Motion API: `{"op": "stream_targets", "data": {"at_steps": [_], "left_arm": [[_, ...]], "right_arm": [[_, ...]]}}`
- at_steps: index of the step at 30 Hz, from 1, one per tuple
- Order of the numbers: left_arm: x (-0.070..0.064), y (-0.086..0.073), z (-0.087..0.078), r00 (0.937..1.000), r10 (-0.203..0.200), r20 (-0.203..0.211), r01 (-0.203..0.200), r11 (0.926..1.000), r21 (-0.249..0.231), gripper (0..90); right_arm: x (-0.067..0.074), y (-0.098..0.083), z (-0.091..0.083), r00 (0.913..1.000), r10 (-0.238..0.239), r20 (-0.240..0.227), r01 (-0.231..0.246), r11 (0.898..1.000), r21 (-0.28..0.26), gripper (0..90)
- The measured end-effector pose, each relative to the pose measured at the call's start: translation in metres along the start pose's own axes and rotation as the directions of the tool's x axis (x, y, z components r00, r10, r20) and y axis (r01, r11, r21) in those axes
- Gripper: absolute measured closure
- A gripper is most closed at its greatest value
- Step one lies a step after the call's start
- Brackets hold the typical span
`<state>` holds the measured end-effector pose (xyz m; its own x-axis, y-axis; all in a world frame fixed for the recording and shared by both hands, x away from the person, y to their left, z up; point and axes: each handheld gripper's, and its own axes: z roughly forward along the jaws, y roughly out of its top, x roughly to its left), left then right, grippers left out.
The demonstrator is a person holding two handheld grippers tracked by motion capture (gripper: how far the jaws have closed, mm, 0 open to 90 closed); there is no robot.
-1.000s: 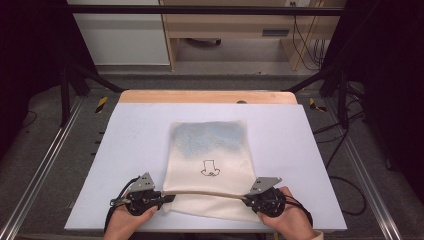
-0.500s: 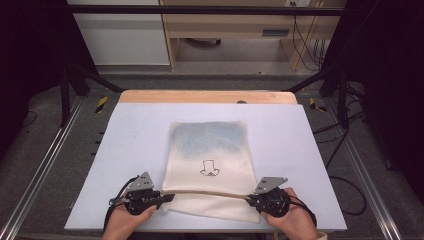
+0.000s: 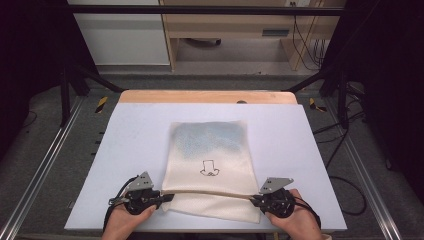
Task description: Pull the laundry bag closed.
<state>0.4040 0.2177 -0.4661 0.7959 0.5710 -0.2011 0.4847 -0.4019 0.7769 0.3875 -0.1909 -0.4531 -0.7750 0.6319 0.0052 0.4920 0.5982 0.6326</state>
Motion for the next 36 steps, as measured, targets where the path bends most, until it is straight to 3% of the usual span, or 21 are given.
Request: {"op": "stream_targets", "data": {"at_steps": [21, 28, 30, 32, 36], "left_arm": [[0.0, 0.0, -0.001, 1.0, 0.0, -0.001, 0.0, 0.9999, 0.011, 82.0], [0.0, -0.001, 0.0, 0.9996, -0.029, 0.006, 0.029, 0.9993, 0.023, 79.8], [0.0, -0.001, -0.002, 0.9989, -0.047, 0.004, 0.047, 0.9987, 0.021, 74.4], [-0.001, 0.001, -0.004, 0.9991, -0.041, 0.009, 0.041, 0.9989, 0.025, 61.7], [0.0, 0.002, -0.012, 0.9987, -0.05, -0.008, 0.05, 0.9987, 0.011, 42.9]], "right_arm": [[-0.005, -0.004, 0.001, 0.9997, 0.022, 0.011, -0.022, 0.999, 0.029, 81.8], [-0.003, -0.004, 0.004, 0.9997, 0.021, 0.016, -0.021, 0.999, 0.032, 81.7], [-0.003, -0.004, 0.004, 0.9998, 0.018, 0.012, -0.019, 0.999, 0.035, 81.3], [-0.005, -0.005, 0.004, 0.9995, 0.03, 0.009, -0.031, 0.999, 0.023, 78.9], [-0.009, -0.005, 0.005, 0.9963, 0.086, 0.002, -0.086, 0.996, -0.011, 57.3]]}}
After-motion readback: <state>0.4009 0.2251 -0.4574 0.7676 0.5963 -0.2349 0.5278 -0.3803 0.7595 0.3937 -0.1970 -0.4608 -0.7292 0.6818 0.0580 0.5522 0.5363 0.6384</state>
